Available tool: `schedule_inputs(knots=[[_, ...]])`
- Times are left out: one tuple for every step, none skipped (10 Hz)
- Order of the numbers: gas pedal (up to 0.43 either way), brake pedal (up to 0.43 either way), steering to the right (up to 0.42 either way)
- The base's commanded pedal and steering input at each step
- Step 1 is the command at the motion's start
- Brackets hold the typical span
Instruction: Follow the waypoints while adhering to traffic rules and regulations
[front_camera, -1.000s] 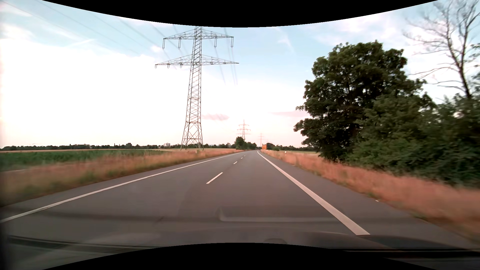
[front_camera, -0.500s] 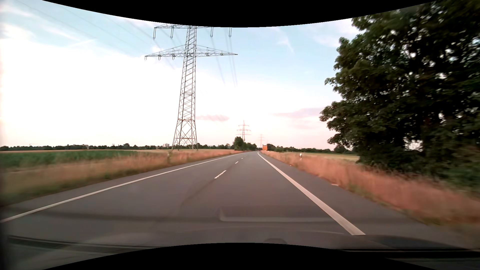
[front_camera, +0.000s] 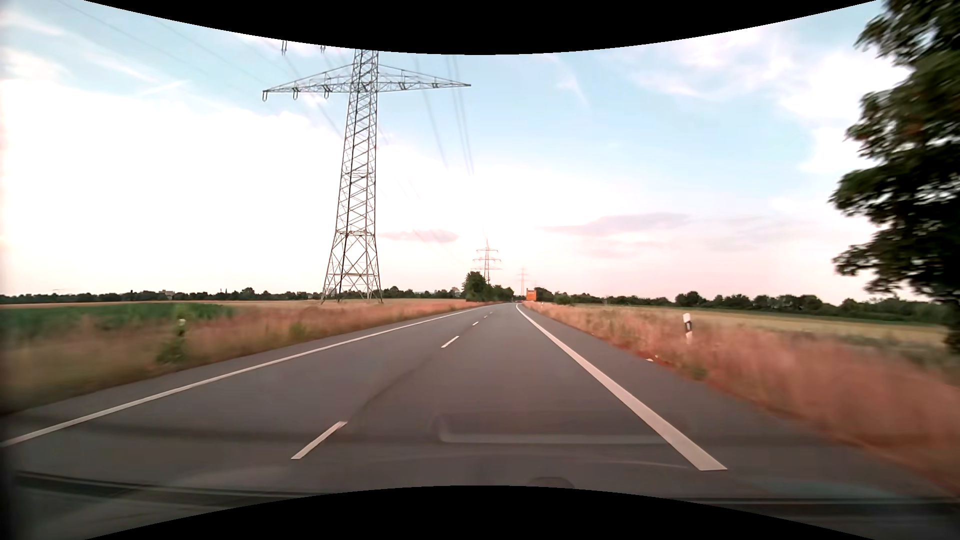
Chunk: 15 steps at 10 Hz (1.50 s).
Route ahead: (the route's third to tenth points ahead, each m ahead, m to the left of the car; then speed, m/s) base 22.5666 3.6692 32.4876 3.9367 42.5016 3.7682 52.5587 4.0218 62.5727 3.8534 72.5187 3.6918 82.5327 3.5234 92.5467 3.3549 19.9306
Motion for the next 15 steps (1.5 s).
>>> schedule_inputs(knots=[[0.028,0.0,-0.003],[0.039,0.0,-0.003],[0.039,0.0,-0.003],[0.039,0.0,-0.003],[0.039,0.0,-0.003],[0.047,0.0,-0.003],[0.047,0.0,-0.003],[0.067,0.0,-0.003],[0.067,0.0,-0.003],[0.067,0.0,-0.003],[0.067,0.0,-0.003],[0.067,0.0,-0.002],[0.079,0.0,-0.001],[0.079,0.0,-0.001],[0.079,0.0,-0.002]])
